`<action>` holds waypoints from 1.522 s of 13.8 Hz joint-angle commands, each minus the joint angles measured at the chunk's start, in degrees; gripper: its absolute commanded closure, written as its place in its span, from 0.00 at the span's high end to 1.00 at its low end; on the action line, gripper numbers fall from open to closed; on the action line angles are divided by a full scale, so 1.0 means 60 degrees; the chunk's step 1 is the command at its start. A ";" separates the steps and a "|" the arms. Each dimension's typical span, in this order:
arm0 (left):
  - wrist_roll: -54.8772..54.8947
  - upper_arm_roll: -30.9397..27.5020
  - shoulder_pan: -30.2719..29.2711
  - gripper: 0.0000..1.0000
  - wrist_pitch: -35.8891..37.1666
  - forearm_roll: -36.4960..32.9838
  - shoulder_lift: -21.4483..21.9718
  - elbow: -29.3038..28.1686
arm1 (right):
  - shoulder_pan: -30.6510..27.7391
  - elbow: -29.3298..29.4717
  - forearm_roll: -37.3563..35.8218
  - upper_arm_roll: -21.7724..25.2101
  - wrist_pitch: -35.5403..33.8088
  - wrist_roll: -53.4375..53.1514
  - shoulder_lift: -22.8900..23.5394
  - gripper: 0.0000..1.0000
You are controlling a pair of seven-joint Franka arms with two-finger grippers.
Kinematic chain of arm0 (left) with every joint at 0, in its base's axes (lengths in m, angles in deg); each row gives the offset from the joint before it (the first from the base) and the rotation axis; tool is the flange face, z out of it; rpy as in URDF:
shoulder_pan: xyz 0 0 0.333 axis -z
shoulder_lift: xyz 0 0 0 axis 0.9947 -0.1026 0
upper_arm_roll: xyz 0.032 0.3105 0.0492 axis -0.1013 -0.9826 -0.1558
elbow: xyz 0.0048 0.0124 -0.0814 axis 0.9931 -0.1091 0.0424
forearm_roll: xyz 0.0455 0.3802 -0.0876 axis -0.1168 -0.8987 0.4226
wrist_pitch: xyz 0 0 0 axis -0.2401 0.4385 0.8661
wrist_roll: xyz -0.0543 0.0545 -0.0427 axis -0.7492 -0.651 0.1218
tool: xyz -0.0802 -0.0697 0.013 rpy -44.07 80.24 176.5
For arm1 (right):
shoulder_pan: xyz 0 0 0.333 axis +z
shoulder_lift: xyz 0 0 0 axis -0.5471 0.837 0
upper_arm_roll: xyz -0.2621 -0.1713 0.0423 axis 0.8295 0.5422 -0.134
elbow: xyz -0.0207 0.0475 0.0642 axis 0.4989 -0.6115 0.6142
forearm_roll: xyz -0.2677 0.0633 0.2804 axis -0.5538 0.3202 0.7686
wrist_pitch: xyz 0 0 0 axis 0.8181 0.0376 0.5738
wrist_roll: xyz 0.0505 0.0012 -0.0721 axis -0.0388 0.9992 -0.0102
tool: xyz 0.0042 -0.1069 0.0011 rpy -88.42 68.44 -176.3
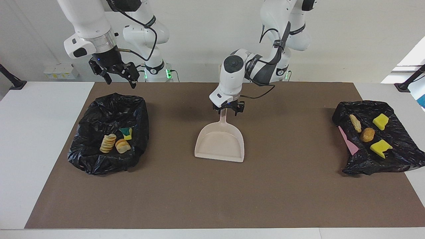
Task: Sweep and dump trash in bin
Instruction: 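Release the dustpan and withdraw the left gripper toward the robot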
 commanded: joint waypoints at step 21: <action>0.5067 -0.0129 -0.6319 1.00 0.2794 -0.0359 0.1350 0.2700 | -0.0162 -0.0143 -0.0031 -0.0056 0.0027 0.0233 -0.0130 1.00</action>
